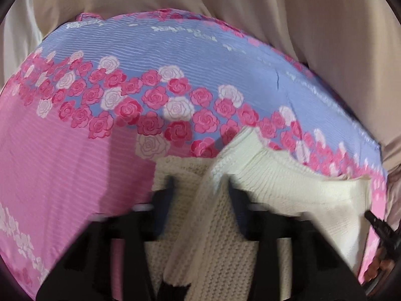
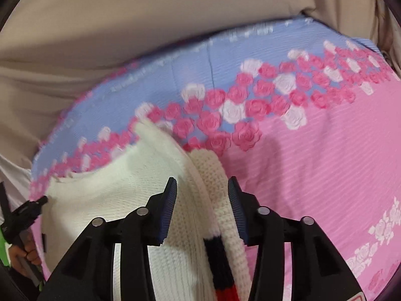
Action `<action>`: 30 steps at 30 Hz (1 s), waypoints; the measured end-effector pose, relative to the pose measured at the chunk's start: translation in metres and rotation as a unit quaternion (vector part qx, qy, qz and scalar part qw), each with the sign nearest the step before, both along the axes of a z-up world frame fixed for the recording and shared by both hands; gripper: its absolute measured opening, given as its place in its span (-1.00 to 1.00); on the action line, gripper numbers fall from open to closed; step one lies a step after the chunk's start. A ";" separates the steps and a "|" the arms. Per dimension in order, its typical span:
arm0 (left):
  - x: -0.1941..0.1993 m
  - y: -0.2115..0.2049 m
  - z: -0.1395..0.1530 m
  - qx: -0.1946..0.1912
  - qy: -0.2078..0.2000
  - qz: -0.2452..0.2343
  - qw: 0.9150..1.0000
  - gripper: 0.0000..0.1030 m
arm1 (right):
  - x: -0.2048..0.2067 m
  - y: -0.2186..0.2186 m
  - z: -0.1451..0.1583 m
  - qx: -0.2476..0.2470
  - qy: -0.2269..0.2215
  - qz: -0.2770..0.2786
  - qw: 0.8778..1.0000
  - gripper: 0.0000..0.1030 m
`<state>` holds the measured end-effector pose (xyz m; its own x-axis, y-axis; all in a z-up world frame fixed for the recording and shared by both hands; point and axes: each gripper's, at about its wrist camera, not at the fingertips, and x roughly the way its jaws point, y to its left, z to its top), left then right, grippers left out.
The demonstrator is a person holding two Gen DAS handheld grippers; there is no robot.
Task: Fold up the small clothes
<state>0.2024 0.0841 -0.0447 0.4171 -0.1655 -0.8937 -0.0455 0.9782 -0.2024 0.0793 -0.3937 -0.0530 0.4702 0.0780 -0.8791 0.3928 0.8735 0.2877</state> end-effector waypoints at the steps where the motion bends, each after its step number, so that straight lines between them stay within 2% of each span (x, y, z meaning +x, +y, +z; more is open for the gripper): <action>1: 0.001 0.002 0.001 -0.002 -0.001 0.003 1.000 -0.87 | 0.006 0.001 -0.005 0.007 0.011 0.008 1.000 -0.85; 4: 0.007 0.014 -0.005 -0.010 0.014 0.035 0.999 -0.83 | 0.010 0.000 0.007 0.010 -0.022 0.003 1.000 -0.86; 6: 0.010 0.019 -0.009 -0.026 0.026 0.033 0.999 -0.82 | 0.018 -0.006 -0.001 -0.005 0.000 0.003 1.000 -0.85; 7: 0.008 0.019 -0.005 -0.031 0.026 0.029 0.999 -0.77 | 0.017 -0.007 -0.001 -0.012 0.011 0.008 1.000 -0.72; 8: 0.002 0.021 0.002 -0.038 0.025 0.023 0.999 -0.56 | 0.011 -0.008 0.005 -0.027 0.011 0.008 1.000 -0.52; 9: -0.006 0.024 0.010 -0.039 0.021 0.021 0.999 -0.34 | 0.005 -0.008 0.011 -0.042 0.007 0.004 0.999 -0.47; 10: -0.020 0.028 0.020 -0.040 0.009 0.020 0.999 0.07 | -0.013 -0.004 0.024 -0.066 -0.002 -0.003 0.998 -0.37; 11: -0.035 0.031 0.028 -0.040 -0.006 0.022 0.999 0.23 | -0.030 -0.001 0.032 -0.071 -0.010 -0.004 0.997 -0.19; 12: -0.057 0.035 0.034 -0.038 -0.020 0.024 0.999 0.31 | -0.048 0.001 0.037 -0.070 -0.016 -0.004 0.997 -0.09; 13: -0.080 0.038 0.033 -0.036 -0.022 0.025 0.999 0.50 | -0.072 0.005 0.040 -0.071 -0.019 -0.006 0.997 0.07; 14: -0.101 0.042 0.028 -0.041 -0.017 0.030 0.999 0.57 | -0.090 0.008 0.037 -0.073 -0.017 -0.010 0.997 0.15; 17: -0.145 0.053 0.000 -0.076 0.020 0.075 0.994 0.57 | -0.142 0.021 0.012 -0.034 0.012 -0.017 0.999 0.17; 19: -0.165 0.056 -0.026 -0.112 0.055 0.116 0.985 0.57 | -0.158 0.025 -0.002 -0.002 0.021 -0.029 0.999 0.17; 20: -0.172 0.055 -0.031 -0.118 0.052 0.134 0.982 0.56 | -0.159 0.026 -0.012 0.020 0.029 -0.033 0.999 0.17; 21: -0.175 0.051 -0.025 -0.106 0.022 0.139 0.984 0.55 | -0.159 0.026 -0.017 0.036 0.029 -0.040 0.998 0.17; 22: -0.174 0.047 -0.022 -0.106 0.018 0.133 0.985 0.37 | -0.156 0.027 -0.021 0.050 0.025 -0.047 0.997 0.17; 23: -0.169 0.042 -0.020 -0.113 0.023 0.121 0.986 0.07 | -0.148 0.028 -0.023 0.066 0.017 -0.053 0.996 0.16; 24: -0.162 0.039 -0.020 -0.115 0.038 0.114 0.986 -0.09 | -0.145 0.028 -0.025 0.075 0.013 -0.055 0.996 0.07; 25: -0.158 0.038 -0.020 -0.122 0.047 0.110 0.985 -0.54 | -0.138 0.026 -0.027 0.094 0.011 -0.064 0.993 -0.31; 26: -0.157 0.039 -0.017 -0.132 0.054 0.107 0.984 -0.63 | -0.135 0.025 -0.027 0.107 0.010 -0.070 0.992 -0.75; 28: -0.162 0.047 -0.004 -0.144 0.056 0.106 0.982 -0.73 | -0.134 0.021 -0.021 0.128 0.002 -0.082 0.988 -0.77; 29: -0.167 0.052 0.002 -0.148 0.054 0.102 0.982 -0.82 | -0.139 0.018 -0.009 0.131 -0.012 -0.086 0.988 -0.79; 30: -0.177 0.059 0.009 -0.149 0.055 0.096 0.983 -0.82 | -0.147 0.017 0.003 0.122 -0.020 -0.082 0.989 -0.80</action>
<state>0.0256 0.1427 -0.0356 0.3688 -0.3541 -0.8594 -0.2607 0.8481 -0.4613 -0.0674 -0.3767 -0.0502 0.5278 0.2057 -0.8241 0.5075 0.7017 0.5001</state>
